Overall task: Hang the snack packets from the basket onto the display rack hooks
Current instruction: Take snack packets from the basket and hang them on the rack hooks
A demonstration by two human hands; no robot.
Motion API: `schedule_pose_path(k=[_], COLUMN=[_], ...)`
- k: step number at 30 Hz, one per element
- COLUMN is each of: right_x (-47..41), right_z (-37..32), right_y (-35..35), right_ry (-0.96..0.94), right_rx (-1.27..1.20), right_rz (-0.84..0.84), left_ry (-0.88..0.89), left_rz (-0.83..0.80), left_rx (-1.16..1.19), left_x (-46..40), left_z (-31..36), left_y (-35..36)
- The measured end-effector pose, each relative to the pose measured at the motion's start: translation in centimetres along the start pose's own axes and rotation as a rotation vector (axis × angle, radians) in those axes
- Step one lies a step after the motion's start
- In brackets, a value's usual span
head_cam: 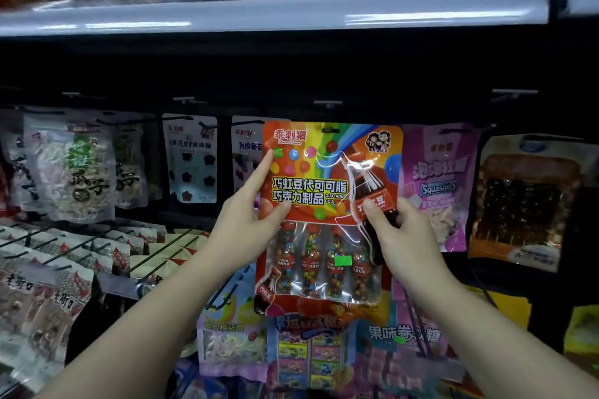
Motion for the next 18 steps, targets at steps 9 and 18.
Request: schedule_pose_path(k=[9,18], right_x=[-0.9,-3.9], right_z=[1.0,2.1], right_y=[0.5,0.7], right_ry=[0.023,0.049], right_rx=[0.028,0.085], right_rz=[-0.018,-0.017], left_ry=[-0.017,0.006], left_rz=[0.003,-0.003], left_rx=[0.009,-0.027], left_x=[-0.7,-4.1], left_z=[-1.2,-2.7], left_y=[0.1,0.4])
Point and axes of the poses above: each hand's wrist, its own x-axis away from the middle knuckle, its own y-axis out of the palm, z = x × y, the point moved 9 cm from there along -x, towards the middle knuckle, and after that the axes turned 11 degrees about -z, right-handed, at the moved point
